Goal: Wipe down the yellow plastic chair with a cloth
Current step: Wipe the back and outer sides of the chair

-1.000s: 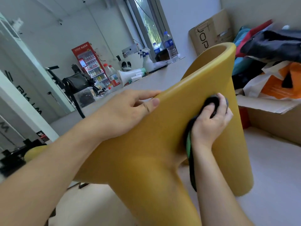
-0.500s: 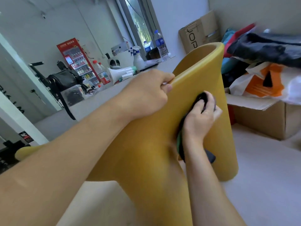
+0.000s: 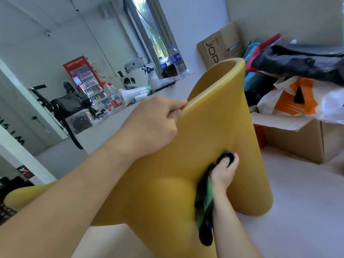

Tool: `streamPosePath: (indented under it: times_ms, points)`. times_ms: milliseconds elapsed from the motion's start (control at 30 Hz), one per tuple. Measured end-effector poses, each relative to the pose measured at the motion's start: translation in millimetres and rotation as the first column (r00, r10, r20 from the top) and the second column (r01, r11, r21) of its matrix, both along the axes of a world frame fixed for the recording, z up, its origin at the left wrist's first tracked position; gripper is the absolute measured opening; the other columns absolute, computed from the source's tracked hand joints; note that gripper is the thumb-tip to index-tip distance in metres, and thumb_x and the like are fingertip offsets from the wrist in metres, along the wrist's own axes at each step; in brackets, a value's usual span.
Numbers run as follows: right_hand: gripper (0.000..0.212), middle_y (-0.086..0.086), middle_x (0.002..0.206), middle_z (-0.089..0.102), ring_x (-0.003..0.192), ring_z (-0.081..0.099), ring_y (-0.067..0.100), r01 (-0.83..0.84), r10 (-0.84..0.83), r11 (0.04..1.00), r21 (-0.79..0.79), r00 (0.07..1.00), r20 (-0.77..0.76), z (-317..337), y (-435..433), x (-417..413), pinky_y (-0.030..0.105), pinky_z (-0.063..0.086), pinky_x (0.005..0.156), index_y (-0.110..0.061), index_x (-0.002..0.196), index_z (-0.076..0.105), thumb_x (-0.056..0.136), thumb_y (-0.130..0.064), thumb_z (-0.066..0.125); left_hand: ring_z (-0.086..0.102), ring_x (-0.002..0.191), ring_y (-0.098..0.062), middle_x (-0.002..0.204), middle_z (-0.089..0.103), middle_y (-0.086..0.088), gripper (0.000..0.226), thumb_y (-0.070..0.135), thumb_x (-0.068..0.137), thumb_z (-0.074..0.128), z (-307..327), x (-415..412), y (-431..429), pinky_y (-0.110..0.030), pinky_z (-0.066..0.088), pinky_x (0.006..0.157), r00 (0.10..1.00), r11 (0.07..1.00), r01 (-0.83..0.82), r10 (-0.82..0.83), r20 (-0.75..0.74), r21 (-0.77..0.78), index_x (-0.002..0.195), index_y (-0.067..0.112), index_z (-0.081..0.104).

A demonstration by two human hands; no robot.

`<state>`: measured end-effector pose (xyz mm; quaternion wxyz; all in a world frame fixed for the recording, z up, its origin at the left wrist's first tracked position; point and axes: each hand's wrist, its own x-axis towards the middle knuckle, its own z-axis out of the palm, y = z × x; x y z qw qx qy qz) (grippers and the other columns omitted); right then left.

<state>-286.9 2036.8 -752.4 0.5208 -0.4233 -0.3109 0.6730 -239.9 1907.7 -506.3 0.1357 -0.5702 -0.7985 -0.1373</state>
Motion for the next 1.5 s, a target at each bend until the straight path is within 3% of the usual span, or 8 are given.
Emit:
streamPosePath:
  times_ms: [133, 400, 567, 700, 833, 1000, 1200, 1500]
  points:
    - [0.049, 0.014, 0.151, 0.030, 0.134, 0.034, 0.035, -0.079, 0.086, 0.986, -0.145, 0.996, 0.038, 17.6, -16.8, 4.0, 0.044, 0.029, 0.110, -0.021, 0.150, 0.024, 0.103, -0.031, 0.031, 0.059, 0.100, -0.026, 0.106, 0.069, -0.010, 0.027, 0.013, 0.096, 0.044, -1.0, 0.1, 0.0, -0.041, 0.049, 0.087, 0.999, 1.000, -0.017, 0.018, -0.030, 0.014, 0.111, 0.019, 0.067]
    - [0.049, 0.013, 0.139, 0.050, 0.118, 0.045, 0.020, 0.343, -0.339, 0.700, 0.627, 0.932, -0.130, 86.4, -14.2, 29.4, 0.029, 0.031, 0.107, -0.022, 0.148, 0.031, 0.099, -0.027, 0.034, 0.060, 0.095, -0.020, 0.099, 0.069, 0.000, 0.028, 0.019, 0.097, 0.044, -3.1, -2.2, 17.3, -0.033, 0.049, 0.082, 0.996, 1.000, 0.008, -0.006, -0.088, 0.016, 0.116, 0.023, 0.066]
    - [0.052, 0.013, 0.144, 0.046, 0.130, 0.044, 0.034, 0.028, -0.030, 0.999, 0.042, 0.998, 0.048, 5.0, 31.5, -2.9, 0.044, 0.032, 0.109, -0.018, 0.149, 0.030, 0.100, -0.033, 0.029, 0.049, 0.061, -0.027, 0.063, 0.052, -0.009, 0.020, 0.015, 0.092, 0.044, -2.9, -3.1, 33.0, -0.037, 0.044, 0.057, 0.987, 1.000, 0.014, -0.015, -0.159, -0.012, 0.090, 0.011, 0.063]
    - [0.050, 0.015, 0.146, 0.042, 0.130, 0.042, 0.035, -0.298, 0.322, 0.920, -0.253, 0.945, 0.056, -24.2, 2.7, -2.6, 0.045, 0.032, 0.110, -0.012, 0.149, 0.030, 0.103, -0.032, 0.026, 0.057, 0.068, -0.029, 0.079, 0.065, -0.014, 0.022, 0.013, 0.092, 0.045, -3.2, -1.4, 37.8, -0.038, 0.050, 0.063, 0.990, 1.000, 0.007, -0.007, -0.140, 0.000, 0.101, 0.010, 0.065]
    - [0.051, 0.005, 0.152, 0.038, 0.138, 0.034, 0.025, 0.046, -0.049, 0.969, 0.243, 0.999, 0.010, 57.4, -20.6, 33.1, 0.040, 0.026, 0.115, -0.021, 0.152, 0.024, 0.102, -0.031, 0.031, 0.060, 0.080, -0.029, 0.098, 0.070, -0.014, 0.016, 0.014, 0.089, 0.046, 0.3, 1.3, 52.8, -0.042, 0.054, 0.078, 0.992, 1.000, 0.005, -0.003, -0.129, 0.019, 0.088, 0.023, 0.060]
    - [0.048, 0.005, 0.145, 0.045, 0.127, 0.042, 0.013, 0.401, -0.361, 0.599, 0.693, 0.908, -0.213, 118.6, -23.8, 48.4, 0.024, 0.028, 0.108, -0.016, 0.147, 0.032, 0.099, -0.024, 0.035, 0.052, 0.071, -0.032, 0.064, 0.054, -0.008, 0.016, 0.012, 0.083, 0.046, 0.3, 4.6, 70.2, -0.032, 0.043, 0.059, 0.991, 1.000, 0.028, -0.028, -0.134, -0.003, 0.070, 0.009, 0.056]
    - [0.052, 0.009, 0.154, 0.034, 0.141, 0.025, 0.036, -0.286, 0.315, 0.938, -0.194, 0.938, 0.143, 10.3, 19.2, 24.1, 0.048, 0.024, 0.112, -0.025, 0.154, 0.012, 0.104, -0.038, 0.020, 0.045, 0.065, -0.033, 0.062, 0.045, -0.008, 0.018, 0.012, 0.088, 0.043, -3.8, 3.8, 71.8, -0.031, 0.034, 0.055, 0.992, 1.000, 0.003, -0.004, -0.129, -0.008, 0.080, 0.005, 0.058]
    - [0.051, 0.011, 0.148, 0.043, 0.123, 0.047, 0.025, 0.311, -0.352, 0.647, 0.696, 0.932, -0.090, 127.6, -63.1, 52.9, 0.029, 0.028, 0.102, -0.014, 0.147, 0.034, 0.097, -0.023, 0.039, 0.049, 0.122, -0.021, 0.117, 0.066, -0.008, 0.035, 0.022, 0.090, 0.039, -2.8, 0.1, 63.2, -0.028, 0.036, 0.104, 0.998, 0.999, -0.024, 0.022, 0.061, 0.031, 0.107, 0.031, 0.068]
